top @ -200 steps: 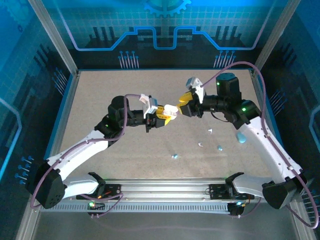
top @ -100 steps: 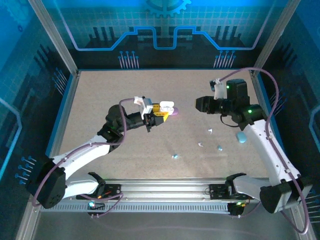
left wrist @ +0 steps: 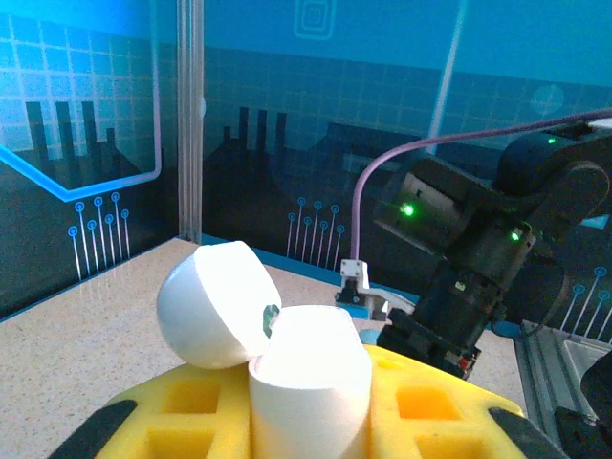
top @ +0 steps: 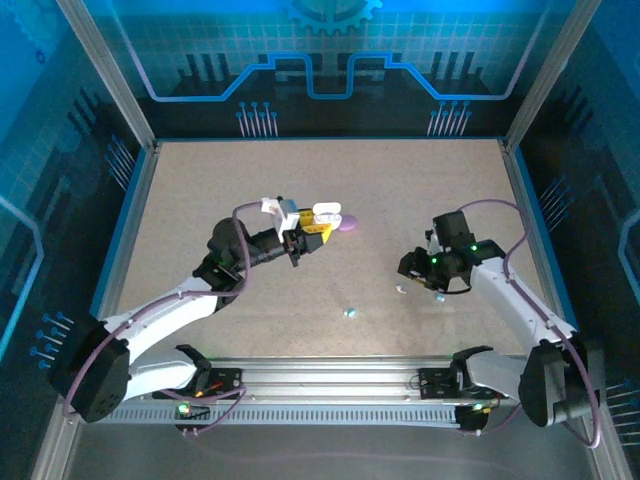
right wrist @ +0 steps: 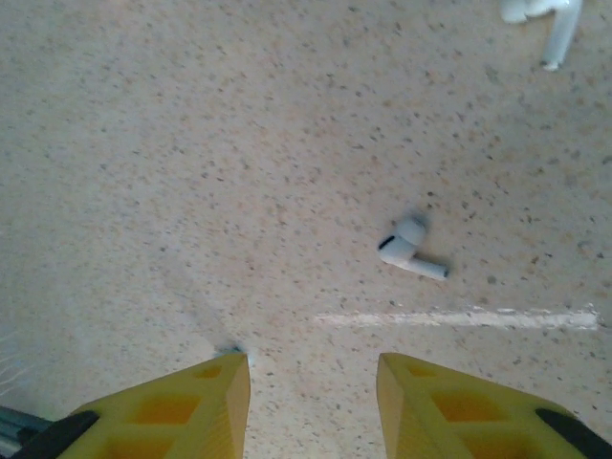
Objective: Insert wireless bluetooth earbuds into charging case
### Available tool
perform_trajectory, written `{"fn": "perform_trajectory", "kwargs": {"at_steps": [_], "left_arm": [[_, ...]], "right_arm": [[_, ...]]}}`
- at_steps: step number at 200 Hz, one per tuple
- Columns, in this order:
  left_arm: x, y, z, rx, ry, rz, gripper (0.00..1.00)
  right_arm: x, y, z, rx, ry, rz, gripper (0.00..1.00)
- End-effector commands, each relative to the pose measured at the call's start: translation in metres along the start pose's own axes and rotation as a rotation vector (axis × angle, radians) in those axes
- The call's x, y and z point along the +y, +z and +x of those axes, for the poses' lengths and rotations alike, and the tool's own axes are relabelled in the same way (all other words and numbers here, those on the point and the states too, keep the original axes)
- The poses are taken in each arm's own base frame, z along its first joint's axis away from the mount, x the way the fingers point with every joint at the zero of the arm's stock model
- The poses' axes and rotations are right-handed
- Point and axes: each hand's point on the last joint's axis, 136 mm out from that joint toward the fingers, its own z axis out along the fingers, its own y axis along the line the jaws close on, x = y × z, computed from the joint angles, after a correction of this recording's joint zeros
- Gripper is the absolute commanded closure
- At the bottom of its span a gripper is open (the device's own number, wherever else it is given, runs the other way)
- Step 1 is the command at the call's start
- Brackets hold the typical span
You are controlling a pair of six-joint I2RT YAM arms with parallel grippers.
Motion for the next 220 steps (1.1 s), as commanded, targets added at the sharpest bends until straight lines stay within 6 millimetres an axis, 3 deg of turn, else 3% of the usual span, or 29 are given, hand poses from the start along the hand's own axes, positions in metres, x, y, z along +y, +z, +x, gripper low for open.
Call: {"fn": "perform_trajectory", "kwargs": {"at_steps": [1, 40, 99, 109, 115, 118, 160, 186, 220], "left_arm": [[-0.007, -0.008, -0.014, -0.055, 0.034, -0.002, 0.77], [-0.007, -0.012, -0.014, -0.047, 0.044, -0.019, 0.77], [-0.005, -0.01, -0.017, -0.046, 0.049, -0.023, 0.77], [-0.005, -0.01, -0.019, -0.048, 0.051, -0.022, 0.78], [-0.005, -0.009, -0.019, -0.049, 0.051, -0.021, 0.78], [-0.005, -0.009, -0.02, -0.05, 0.053, -0.023, 0.77], [-0.003, -0.009, -0.019, -0.048, 0.051, -0.028, 0.77], [-0.004, -0.01, -0.022, -0.052, 0.052, -0.035, 0.78], [-0.002, -0.012, -0.021, -0.048, 0.052, -0.051, 0.78]], "right_arm": [[-0.004, -0.001, 0.0, -0.063, -0.003, 0.032, 0.57], [-0.01, -0.01, -0.001, -0.18, -0.036, 0.065, 0.49], [-0.013, -0.022, -0.012, -0.261, -0.063, 0.06, 0.28], [-0.018, -0.026, -0.015, -0.266, -0.021, 0.078, 0.18], [-0.02, -0.028, -0.015, -0.261, 0.007, 0.087, 0.03], [-0.021, -0.029, -0.015, -0.258, 0.022, 0.093, 0.0], [-0.008, -0.018, -0.023, -0.188, 0.011, -0.056, 0.0], [-0.016, -0.011, -0.024, -0.131, 0.02, 0.011, 0.01], [-0.026, -0.001, -0.027, -0.071, 0.028, 0.093, 0.11]]}}
